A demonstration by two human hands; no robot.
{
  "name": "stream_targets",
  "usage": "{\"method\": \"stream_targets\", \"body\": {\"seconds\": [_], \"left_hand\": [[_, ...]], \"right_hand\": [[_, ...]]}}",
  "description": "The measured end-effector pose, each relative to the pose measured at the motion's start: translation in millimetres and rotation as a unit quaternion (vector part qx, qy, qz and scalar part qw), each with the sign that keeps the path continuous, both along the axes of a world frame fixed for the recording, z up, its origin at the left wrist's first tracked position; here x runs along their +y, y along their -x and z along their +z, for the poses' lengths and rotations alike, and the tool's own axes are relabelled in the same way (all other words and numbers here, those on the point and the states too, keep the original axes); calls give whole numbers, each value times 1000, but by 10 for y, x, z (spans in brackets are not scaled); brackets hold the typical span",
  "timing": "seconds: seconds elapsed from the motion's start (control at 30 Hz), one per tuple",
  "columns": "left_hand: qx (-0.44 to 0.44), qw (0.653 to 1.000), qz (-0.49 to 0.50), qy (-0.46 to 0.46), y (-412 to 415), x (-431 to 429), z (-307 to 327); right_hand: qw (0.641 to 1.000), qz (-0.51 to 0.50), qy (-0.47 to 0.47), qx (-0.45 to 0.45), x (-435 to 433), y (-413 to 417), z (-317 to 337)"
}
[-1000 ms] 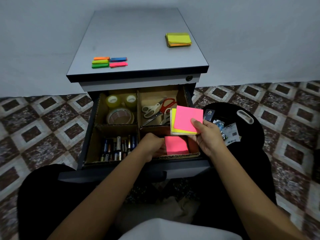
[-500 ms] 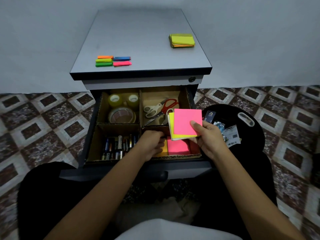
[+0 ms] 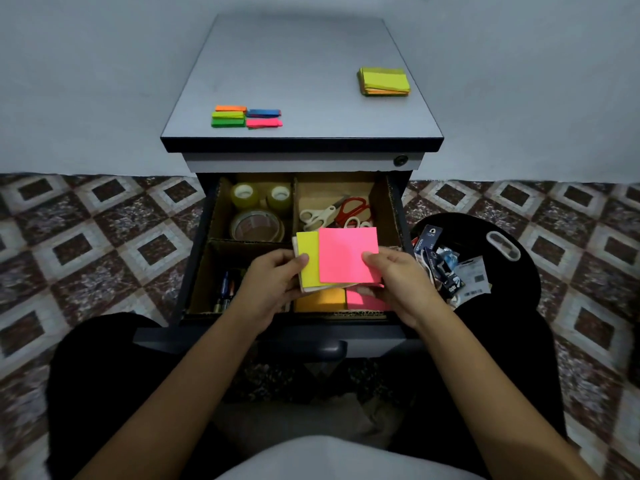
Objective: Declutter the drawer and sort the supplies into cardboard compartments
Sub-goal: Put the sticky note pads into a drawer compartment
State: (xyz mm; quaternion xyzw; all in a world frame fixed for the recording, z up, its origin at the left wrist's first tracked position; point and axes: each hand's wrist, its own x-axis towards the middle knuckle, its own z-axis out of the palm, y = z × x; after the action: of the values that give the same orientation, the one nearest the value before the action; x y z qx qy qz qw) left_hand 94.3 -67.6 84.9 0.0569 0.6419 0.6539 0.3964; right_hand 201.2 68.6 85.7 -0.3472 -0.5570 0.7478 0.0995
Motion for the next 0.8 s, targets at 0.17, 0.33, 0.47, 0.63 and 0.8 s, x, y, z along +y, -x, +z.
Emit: {"method": "stream_targets", "body": {"seconds": [0.17,0.33,0.47,0.63,0.8], "left_hand": [[38,997,73,8,176,-188,-35],[52,987,147,-21,345,-307,-35],[30,984,173,-43,387,-340,-68],[18,987,155,-37,383,-334,-92],[13,989,143,-24,382,-329,-111]], "right_hand": [[990,39,-116,-65,86,-58,-75],[980,95,-118,-133,92,-34,-125],[971,133,-118,-161,76,90,-132],[959,143,-138,-201,24,264,-263],[889,164,-336,-265,-8,233,-331]]}}
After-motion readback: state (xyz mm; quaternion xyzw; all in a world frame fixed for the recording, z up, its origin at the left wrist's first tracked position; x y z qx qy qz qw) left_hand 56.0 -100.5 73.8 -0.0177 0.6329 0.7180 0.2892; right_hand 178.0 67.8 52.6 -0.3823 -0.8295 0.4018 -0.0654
